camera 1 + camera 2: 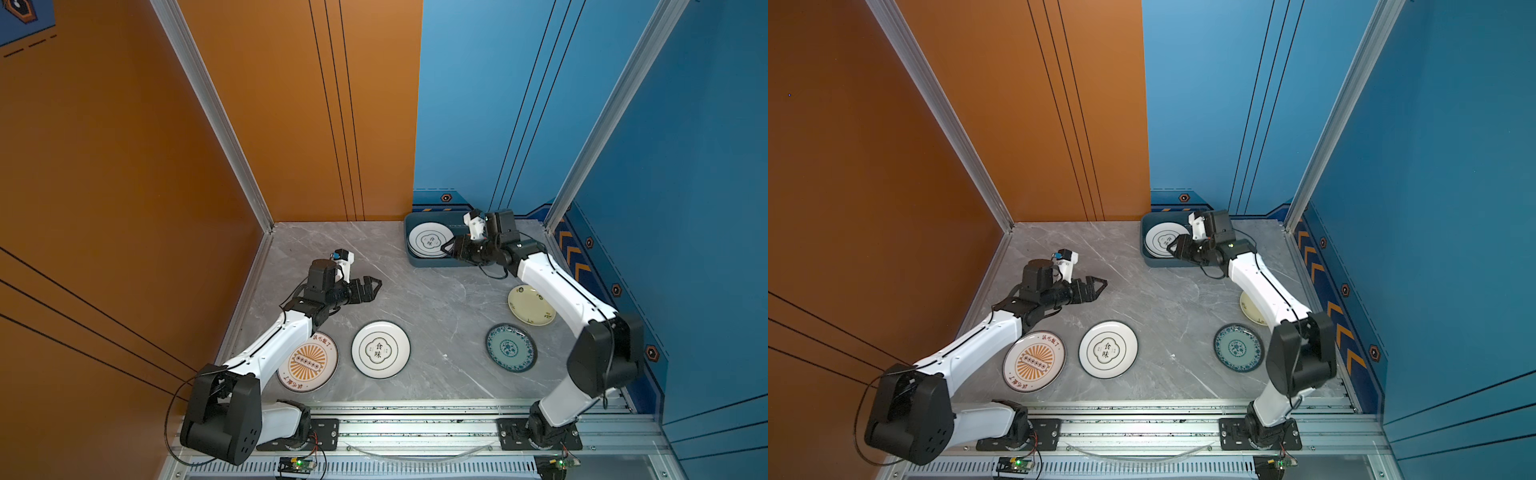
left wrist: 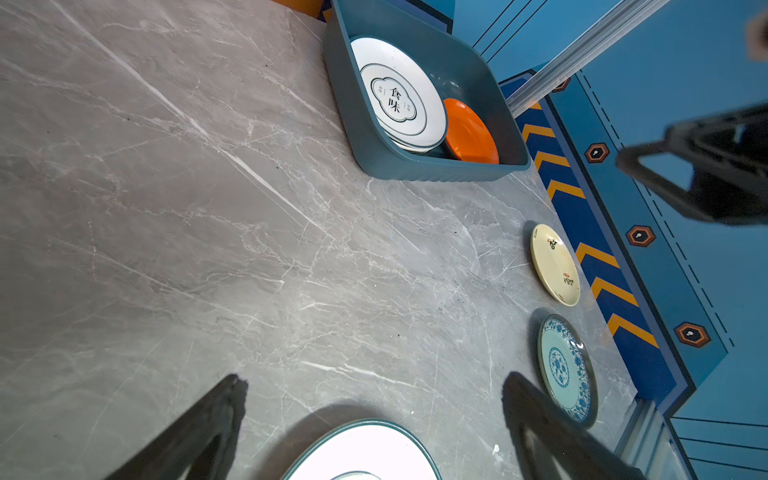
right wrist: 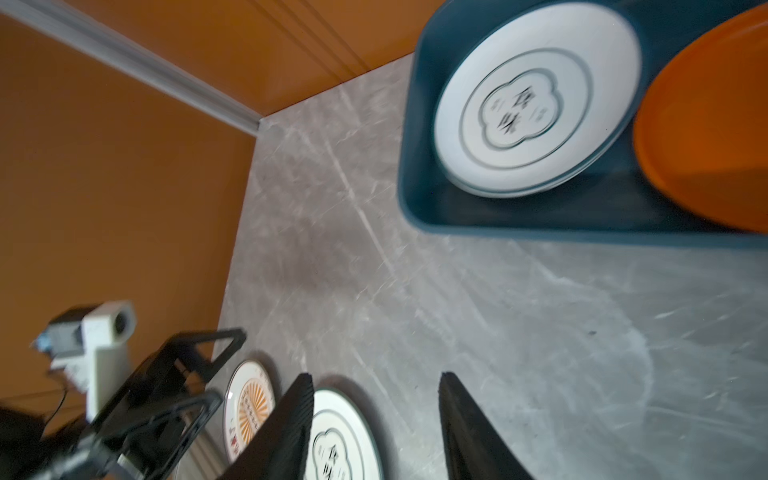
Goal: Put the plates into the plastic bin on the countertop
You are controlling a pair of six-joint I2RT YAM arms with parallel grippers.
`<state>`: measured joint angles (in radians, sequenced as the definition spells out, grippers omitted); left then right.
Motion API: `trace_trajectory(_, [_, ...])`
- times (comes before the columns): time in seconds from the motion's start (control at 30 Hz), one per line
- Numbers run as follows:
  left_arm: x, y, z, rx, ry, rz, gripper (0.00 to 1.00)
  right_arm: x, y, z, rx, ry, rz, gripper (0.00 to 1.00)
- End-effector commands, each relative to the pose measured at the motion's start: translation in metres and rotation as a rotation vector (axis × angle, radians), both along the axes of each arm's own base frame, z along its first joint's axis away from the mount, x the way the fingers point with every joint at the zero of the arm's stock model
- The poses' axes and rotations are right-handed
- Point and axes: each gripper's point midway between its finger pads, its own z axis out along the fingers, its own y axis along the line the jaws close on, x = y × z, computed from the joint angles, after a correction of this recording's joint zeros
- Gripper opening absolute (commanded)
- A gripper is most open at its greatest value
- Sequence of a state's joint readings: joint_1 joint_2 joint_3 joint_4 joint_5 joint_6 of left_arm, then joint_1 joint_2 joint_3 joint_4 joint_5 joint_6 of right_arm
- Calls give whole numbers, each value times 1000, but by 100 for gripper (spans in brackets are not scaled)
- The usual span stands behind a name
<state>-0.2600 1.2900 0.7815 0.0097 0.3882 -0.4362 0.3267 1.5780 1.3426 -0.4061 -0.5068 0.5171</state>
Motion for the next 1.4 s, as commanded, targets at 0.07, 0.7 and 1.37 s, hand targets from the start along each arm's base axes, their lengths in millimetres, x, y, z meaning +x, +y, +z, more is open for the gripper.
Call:
trace_trajectory(0.07, [1,8,3,1,-32,33,98,-78,10,-55,-4,138,76,53])
trace_trajectory(0.7, [-9,9,11,-35,-28,41,98,-142,59,-149,51,266,99,55])
trace_trajectory(1.37, [-11,15,6,-19,-21,54,98,-160,119,-198,160,390,188,51])
